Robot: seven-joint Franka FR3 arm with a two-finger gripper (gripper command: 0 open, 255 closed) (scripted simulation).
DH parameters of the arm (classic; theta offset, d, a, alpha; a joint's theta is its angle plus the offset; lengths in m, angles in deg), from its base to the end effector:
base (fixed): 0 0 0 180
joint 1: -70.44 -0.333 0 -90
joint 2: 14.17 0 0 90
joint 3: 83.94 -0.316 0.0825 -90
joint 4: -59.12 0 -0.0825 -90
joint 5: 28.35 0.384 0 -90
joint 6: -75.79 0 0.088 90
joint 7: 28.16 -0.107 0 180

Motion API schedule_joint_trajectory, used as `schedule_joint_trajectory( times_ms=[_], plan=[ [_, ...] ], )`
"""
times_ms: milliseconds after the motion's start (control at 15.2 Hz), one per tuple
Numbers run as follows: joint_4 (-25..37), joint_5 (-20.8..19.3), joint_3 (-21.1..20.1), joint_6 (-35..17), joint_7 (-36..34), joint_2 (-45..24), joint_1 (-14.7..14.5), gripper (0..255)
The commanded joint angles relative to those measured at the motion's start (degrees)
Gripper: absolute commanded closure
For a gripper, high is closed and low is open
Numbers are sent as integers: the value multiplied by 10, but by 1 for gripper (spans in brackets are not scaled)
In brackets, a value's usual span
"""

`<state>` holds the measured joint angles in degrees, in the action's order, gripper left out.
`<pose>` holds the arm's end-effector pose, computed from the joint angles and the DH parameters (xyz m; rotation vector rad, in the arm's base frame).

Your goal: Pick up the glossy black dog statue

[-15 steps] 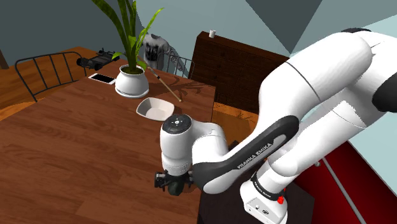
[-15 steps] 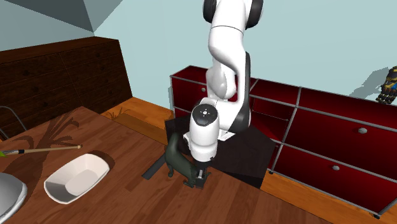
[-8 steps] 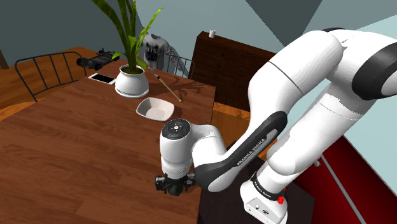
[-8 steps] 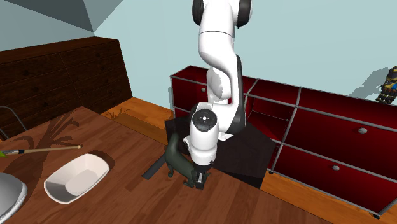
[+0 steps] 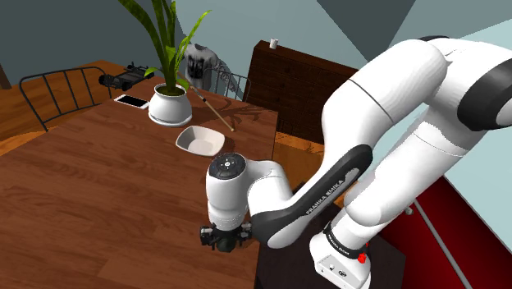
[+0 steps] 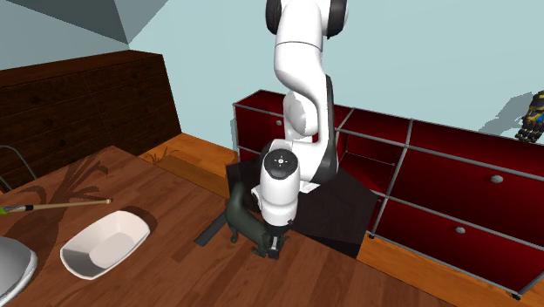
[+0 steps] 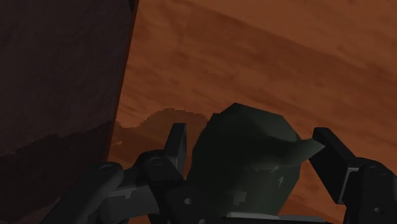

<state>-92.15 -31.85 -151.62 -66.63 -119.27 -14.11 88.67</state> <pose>0.2664 0.3116 0.2328 2.8160 -0.9896 -0.0293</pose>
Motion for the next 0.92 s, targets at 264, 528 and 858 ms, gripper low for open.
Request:
schedule_joint_trajectory(
  times_ms=[264, 528, 858],
  plan=[
    [6, 143, 27, 56, 107, 103, -45, 255],
    [15, 187, 62, 100, 142, 151, -80, 255],
    [28, 217, 99, 154, 169, 199, -110, 255]
  ],
)
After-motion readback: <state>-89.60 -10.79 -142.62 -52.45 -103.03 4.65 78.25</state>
